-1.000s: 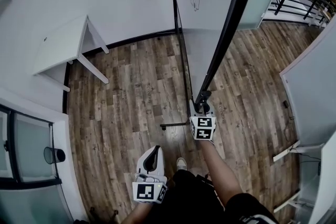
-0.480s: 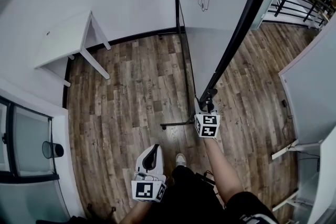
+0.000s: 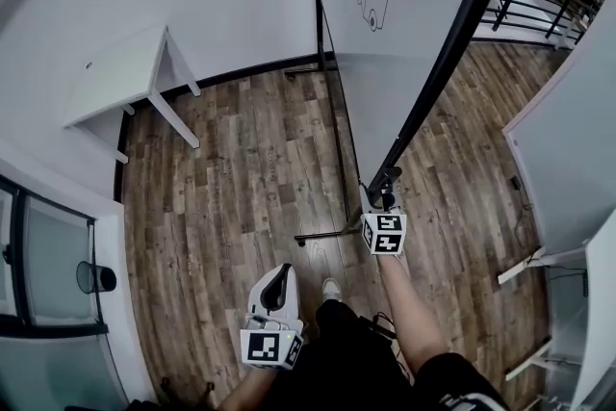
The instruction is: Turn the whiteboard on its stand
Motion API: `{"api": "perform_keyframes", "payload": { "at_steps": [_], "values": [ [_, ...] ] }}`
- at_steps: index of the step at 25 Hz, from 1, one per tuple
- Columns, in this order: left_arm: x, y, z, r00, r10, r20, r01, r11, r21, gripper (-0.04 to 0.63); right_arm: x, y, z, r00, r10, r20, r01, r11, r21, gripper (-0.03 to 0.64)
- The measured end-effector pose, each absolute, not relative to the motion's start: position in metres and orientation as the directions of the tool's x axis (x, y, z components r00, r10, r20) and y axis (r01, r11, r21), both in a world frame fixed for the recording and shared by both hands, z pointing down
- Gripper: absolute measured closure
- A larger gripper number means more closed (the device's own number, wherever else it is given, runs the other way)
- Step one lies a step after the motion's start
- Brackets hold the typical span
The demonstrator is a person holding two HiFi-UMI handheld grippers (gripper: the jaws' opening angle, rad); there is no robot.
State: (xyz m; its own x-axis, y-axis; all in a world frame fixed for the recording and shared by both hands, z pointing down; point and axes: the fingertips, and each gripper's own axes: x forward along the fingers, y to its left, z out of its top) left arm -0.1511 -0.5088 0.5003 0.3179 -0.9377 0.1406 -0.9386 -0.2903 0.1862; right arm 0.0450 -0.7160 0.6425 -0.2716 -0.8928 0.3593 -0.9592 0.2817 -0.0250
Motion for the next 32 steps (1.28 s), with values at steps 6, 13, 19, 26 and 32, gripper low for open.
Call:
{"api": "perform_keyframes", "payload": {
  "at_steps": [6,13,19,26,32],
  "values": [
    [-0.142,-0.476,0.501,0.338,-0.933,0.126,-0.933,-0.313,0.180,0.577,0.059,-0.680,0.647,-0.272,-0.895,0.354,-0.960,0.279,-0.031,0.437],
    [-0.146,-0.443,0.498,0.345,-0.931,0.115,-0.929,-0.322,0.183,0.577,0.064,-0.645,0.645,-0.271,-0.898,0.346,-0.960,0.278,-0.031,0.437],
    [-0.141,-0.411,0.497,0.360,-0.928,0.096,-0.924,-0.340,0.173,0.577,0.076,-0.608,0.648,-0.274,-0.899,0.342,-0.960,0.280,-0.033,0.437],
    [-0.135,-0.357,0.501,0.363,-0.928,0.079,-0.922,-0.346,0.174,0.577,0.096,-0.559,0.653,-0.279,-0.904,0.324,-0.959,0.283,-0.037,0.437],
    [-0.133,-0.314,0.515,0.378,-0.922,0.082,-0.920,-0.363,0.150,0.577,0.114,-0.521,0.661,-0.273,-0.906,0.325,-0.960,0.277,-0.037,0.437]
  ]
}}
